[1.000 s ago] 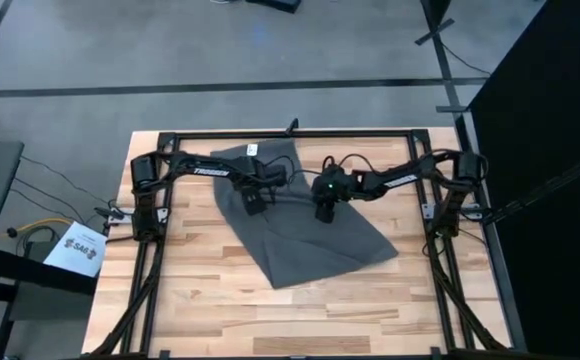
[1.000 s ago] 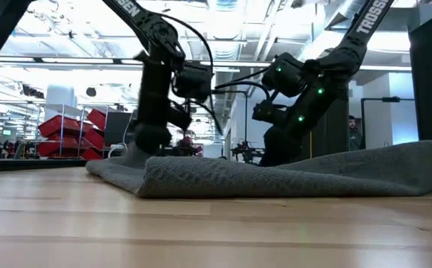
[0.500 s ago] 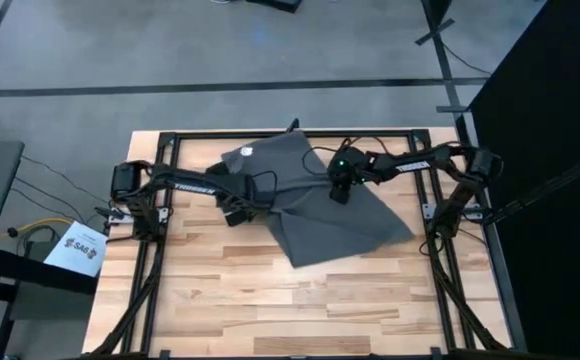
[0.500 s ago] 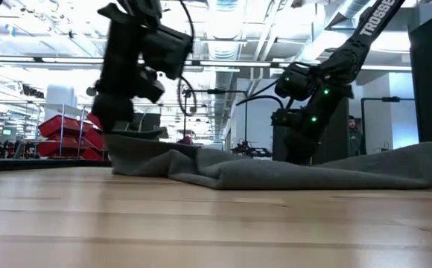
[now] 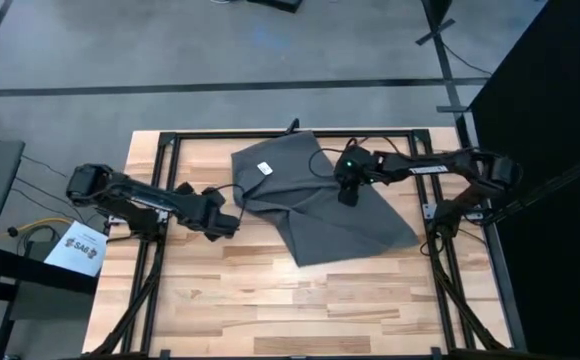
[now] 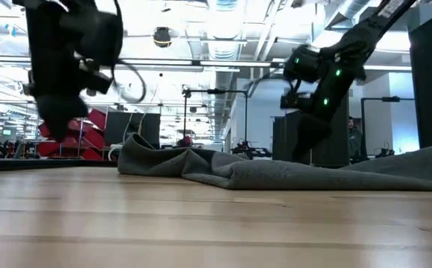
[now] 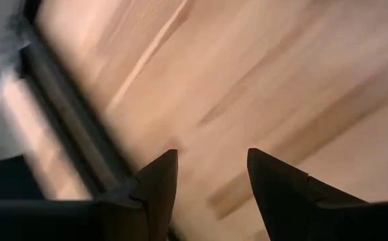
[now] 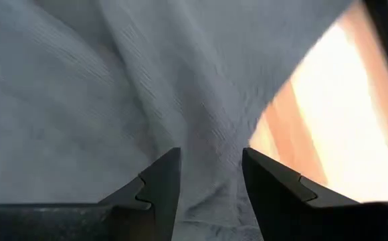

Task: Roll towel
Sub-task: Roll the gray towel

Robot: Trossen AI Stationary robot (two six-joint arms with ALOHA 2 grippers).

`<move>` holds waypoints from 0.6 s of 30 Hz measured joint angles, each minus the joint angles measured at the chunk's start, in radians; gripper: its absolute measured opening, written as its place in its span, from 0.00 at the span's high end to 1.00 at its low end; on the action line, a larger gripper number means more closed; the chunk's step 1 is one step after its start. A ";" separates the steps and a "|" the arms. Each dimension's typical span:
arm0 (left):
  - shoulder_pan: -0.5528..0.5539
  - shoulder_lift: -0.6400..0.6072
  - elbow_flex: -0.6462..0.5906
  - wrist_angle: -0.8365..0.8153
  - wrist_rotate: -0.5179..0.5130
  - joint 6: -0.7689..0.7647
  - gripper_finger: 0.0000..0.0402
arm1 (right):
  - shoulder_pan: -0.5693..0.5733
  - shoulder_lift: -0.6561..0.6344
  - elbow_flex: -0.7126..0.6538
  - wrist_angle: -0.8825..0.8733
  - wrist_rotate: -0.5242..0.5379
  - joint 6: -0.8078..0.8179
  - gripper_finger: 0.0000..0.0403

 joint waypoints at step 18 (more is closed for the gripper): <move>0.182 0.123 0.034 0.653 0.009 0.398 0.67 | 0.284 0.136 0.004 0.096 -0.097 0.230 0.63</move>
